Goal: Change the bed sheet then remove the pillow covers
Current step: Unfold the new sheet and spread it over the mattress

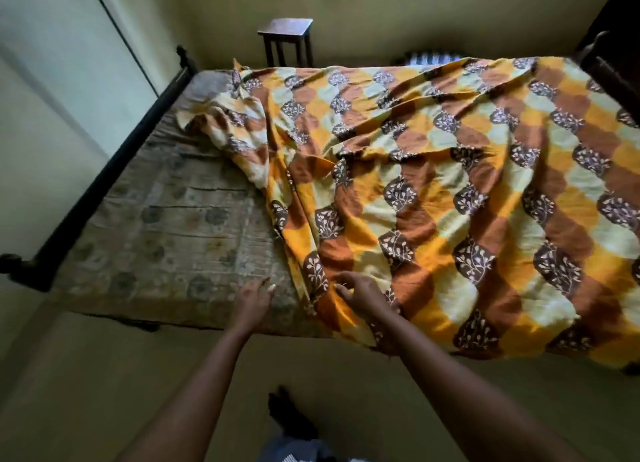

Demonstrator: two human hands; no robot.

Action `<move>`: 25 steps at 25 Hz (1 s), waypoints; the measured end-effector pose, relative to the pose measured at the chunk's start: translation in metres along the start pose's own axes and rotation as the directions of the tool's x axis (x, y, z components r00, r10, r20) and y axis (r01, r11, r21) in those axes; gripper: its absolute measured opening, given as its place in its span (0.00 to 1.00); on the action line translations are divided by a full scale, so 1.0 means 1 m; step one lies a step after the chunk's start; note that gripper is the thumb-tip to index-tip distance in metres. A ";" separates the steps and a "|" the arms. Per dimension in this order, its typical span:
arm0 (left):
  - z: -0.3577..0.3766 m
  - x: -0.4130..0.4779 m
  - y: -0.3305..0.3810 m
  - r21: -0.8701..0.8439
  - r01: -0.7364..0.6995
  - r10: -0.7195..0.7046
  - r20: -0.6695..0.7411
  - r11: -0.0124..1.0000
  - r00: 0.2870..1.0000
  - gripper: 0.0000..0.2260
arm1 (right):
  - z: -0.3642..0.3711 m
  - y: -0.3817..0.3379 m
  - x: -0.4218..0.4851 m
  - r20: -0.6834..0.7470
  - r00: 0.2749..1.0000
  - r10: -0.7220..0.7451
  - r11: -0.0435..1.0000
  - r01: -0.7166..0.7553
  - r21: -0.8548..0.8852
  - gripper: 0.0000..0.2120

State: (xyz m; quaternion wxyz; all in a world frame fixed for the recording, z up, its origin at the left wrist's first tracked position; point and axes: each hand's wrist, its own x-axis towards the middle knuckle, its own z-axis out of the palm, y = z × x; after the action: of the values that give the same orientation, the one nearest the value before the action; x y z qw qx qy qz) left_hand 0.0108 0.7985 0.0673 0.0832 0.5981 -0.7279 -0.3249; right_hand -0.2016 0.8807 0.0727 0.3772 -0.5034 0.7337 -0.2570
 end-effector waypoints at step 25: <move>-0.179 0.494 -0.093 -0.487 0.318 -0.323 0.078 0.813 0.943 0.14 | 0.092 -0.160 0.637 -0.030 0.789 0.614 0.632 -0.468 0.617 0.26</move>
State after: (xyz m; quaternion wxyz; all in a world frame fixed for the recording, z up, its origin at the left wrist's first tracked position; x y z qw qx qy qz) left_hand 0.0446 0.2683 0.0208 0.1801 0.6722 -0.5092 -0.5064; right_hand -0.1725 0.2288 -0.0473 0.4812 -0.0837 0.7758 -0.3995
